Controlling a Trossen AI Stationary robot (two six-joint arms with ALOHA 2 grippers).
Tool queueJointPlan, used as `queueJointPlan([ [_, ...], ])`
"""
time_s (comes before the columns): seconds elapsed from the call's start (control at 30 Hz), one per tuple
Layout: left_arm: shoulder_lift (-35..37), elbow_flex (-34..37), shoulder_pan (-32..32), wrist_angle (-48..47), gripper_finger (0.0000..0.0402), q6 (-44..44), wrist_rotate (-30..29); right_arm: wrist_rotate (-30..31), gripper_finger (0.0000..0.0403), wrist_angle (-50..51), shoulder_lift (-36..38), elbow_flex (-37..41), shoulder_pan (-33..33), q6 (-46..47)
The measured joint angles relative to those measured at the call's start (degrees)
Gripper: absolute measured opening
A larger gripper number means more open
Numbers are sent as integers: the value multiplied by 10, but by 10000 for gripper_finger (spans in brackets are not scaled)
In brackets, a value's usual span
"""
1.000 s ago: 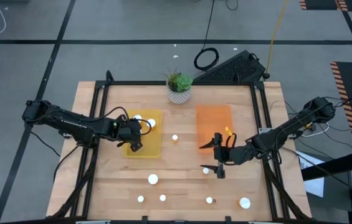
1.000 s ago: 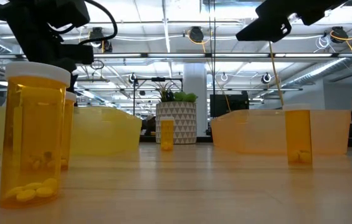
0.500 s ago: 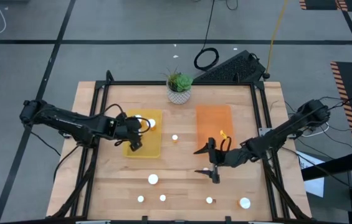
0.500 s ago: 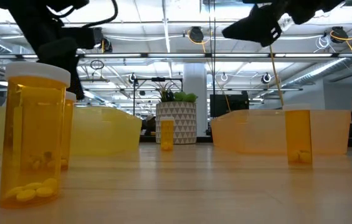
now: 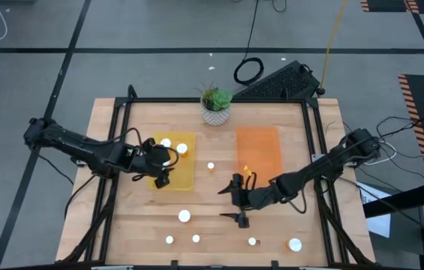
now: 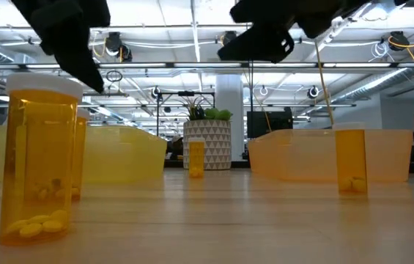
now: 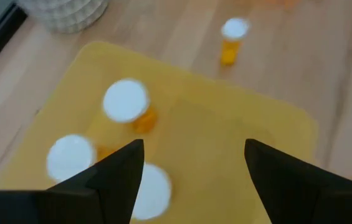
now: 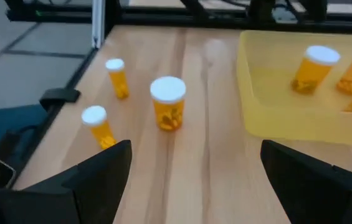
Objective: Pick and place medicine bottles into bin by pill shape (circle, oval)
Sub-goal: Put the large medicine bottle into the yellow bin
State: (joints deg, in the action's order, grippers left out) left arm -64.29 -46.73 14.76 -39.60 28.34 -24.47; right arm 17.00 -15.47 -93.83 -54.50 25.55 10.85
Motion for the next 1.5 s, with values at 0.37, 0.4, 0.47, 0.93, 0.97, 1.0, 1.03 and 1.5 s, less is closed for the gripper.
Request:
queueJointPlan([
  [0.37,0,-33,76,16,282,3,-21,-24,352,22,-43,-40,-1,-2],
  [0.4,0,-34,83,25,282,3,-21,-24,352,22,-42,-40,-1,0],
  [0.47,0,-35,101,40,282,3,-20,-25,352,27,-43,-40,-1,1],
  [0.93,-79,-97,229,55,282,19,-10,-38,352,70,-34,-40,-1,9],
  [0.97,-95,-120,234,34,282,19,-10,-38,352,75,-29,-40,-1,8],
  [1.0,-113,-146,238,13,282,17,-10,-38,352,80,-24,-40,-1,8],
  [1.03,-131,-173,241,-9,282,13,-10,-38,352,83,-19,-40,-1,7],
  [1.5,-331,-388,244,-141,283,-56,72,-36,352,179,66,-40,26,18],
])
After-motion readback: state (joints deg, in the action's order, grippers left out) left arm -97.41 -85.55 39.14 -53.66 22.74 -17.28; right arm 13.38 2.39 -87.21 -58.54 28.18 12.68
